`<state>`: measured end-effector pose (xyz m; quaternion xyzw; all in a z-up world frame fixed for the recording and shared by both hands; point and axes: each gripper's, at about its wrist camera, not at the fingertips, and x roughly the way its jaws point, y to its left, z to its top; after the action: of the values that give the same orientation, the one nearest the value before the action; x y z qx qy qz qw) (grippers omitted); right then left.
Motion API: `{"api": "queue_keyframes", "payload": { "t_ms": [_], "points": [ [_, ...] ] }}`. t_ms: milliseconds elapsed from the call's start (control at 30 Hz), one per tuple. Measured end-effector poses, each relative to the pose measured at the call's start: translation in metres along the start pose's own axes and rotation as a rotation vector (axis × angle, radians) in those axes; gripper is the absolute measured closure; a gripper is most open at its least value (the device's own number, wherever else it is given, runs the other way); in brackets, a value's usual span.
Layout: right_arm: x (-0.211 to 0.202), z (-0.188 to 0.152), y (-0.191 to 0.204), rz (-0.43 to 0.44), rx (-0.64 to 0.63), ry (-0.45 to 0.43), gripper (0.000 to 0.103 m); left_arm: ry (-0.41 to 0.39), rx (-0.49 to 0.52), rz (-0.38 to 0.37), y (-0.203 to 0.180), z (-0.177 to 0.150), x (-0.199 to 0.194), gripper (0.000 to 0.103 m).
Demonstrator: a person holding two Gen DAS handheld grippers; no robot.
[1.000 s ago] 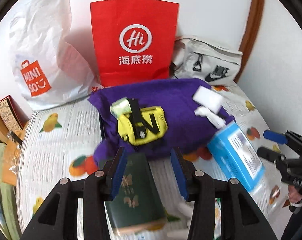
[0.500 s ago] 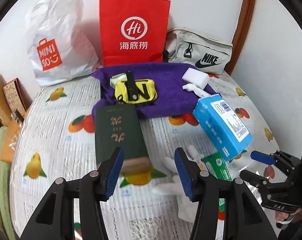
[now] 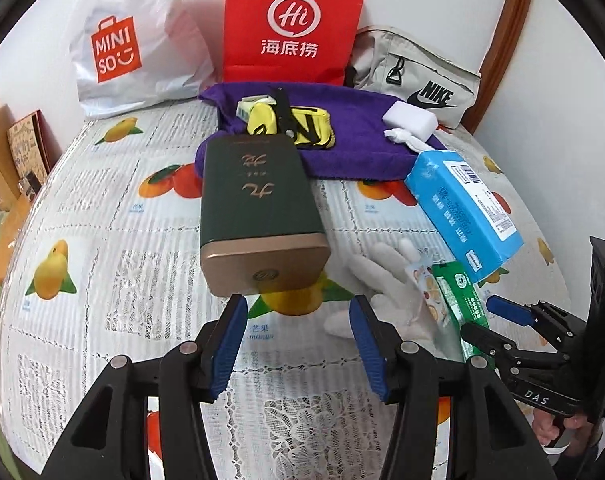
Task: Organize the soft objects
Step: 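Move both tools back toward the white gloves and green packet, then grasp the green packet with the right tool while the left tool grasps the white gloves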
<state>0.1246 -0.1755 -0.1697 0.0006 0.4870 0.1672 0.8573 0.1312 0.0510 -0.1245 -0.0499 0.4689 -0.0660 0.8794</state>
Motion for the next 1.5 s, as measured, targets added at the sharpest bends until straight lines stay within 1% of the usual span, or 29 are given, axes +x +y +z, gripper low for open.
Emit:
{"api": "queue_keyframes", "payload": {
  "t_ms": [267,300,333,367,467,533,633,733,800,900,967,1000,1100,1200,1233,1267,1300,1333,1367,1400,1433,1500],
  "points": [
    [0.014,0.001,0.008,-0.061,-0.012,-0.004,0.043,0.020,-0.018,-0.015,0.005,-0.006,0.006,0.052],
    [0.014,0.000,0.010,-0.070,-0.020,-0.011,0.046,0.022,-0.020,-0.016,0.005,-0.007,0.007,0.052],
    [0.014,0.000,0.011,-0.075,-0.028,-0.018,0.053,0.023,-0.020,-0.017,0.005,-0.007,0.007,0.052],
    [0.013,0.000,0.011,-0.077,-0.036,-0.022,0.063,0.025,-0.017,-0.017,0.004,-0.008,0.007,0.052],
    [0.008,0.000,0.009,-0.044,-0.031,-0.031,0.066,0.026,-0.009,-0.023,0.000,-0.012,0.007,0.052],
    [0.002,0.001,0.006,-0.021,-0.011,-0.042,0.067,0.027,-0.008,-0.029,-0.003,-0.013,0.007,0.052],
    [-0.009,0.000,0.003,-0.013,-0.007,-0.075,0.067,0.023,-0.005,-0.057,-0.008,-0.015,0.006,0.052],
    [-0.016,-0.003,0.001,-0.005,-0.010,-0.084,0.067,0.027,-0.002,-0.085,-0.014,-0.018,0.006,0.048],
    [-0.021,-0.005,-0.001,-0.001,-0.009,-0.090,0.067,0.027,0.008,-0.110,-0.019,-0.020,0.006,0.048],
    [-0.027,-0.010,-0.006,0.002,-0.002,-0.095,0.067,0.029,0.015,-0.161,-0.027,-0.022,0.007,0.043],
    [-0.030,-0.012,-0.007,0.005,-0.005,-0.094,0.067,0.043,0.028,-0.191,-0.035,-0.024,0.012,0.043],
    [-0.031,-0.014,-0.007,0.007,-0.010,-0.097,0.067,0.050,0.040,-0.196,-0.039,-0.025,0.015,0.043],
    [-0.035,-0.018,-0.004,0.008,-0.034,-0.098,0.067,0.066,0.077,-0.178,-0.053,-0.027,0.026,0.043],
    [-0.040,-0.022,-0.003,0.039,-0.047,-0.099,0.067,0.069,0.099,-0.154,-0.062,-0.030,0.035,0.043],
    [-0.041,-0.023,-0.002,0.048,-0.049,-0.100,0.067,0.071,0.100,-0.148,-0.064,-0.030,0.038,0.046],
    [-0.042,-0.024,-0.003,0.051,-0.050,-0.102,0.067,0.072,0.105,-0.146,-0.066,-0.031,0.041,0.054],
    [-0.043,-0.025,-0.003,0.051,-0.053,-0.102,0.067,0.076,0.112,-0.143,-0.066,-0.032,0.043,0.059],
    [-0.044,-0.026,-0.004,0.048,-0.056,-0.101,0.067,0.078,0.118,-0.135,-0.067,-0.032,0.046,0.069],
    [-0.044,-0.028,-0.005,0.041,-0.058,-0.101,0.067,0.074,0.122,-0.123,-0.067,-0.033,0.047,0.074],
    [-0.045,-0.029,-0.007,0.032,-0.056,-0.101,0.067,0.066,0.132,-0.112,-0.067,-0.034,0.047,0.076],
    [-0.045,-0.030,-0.011,0.023,-0.050,-0.097,0.067,0.062,0.140,-0.109,-0.066,-0.034,0.047,0.081],
    [-0.045,-0.033,-0.020,0.003,-0.029,-0.091,0.067,0.059,0.134,-0.115,-0.060,-0.035,0.043,0.085]
  ]
}}
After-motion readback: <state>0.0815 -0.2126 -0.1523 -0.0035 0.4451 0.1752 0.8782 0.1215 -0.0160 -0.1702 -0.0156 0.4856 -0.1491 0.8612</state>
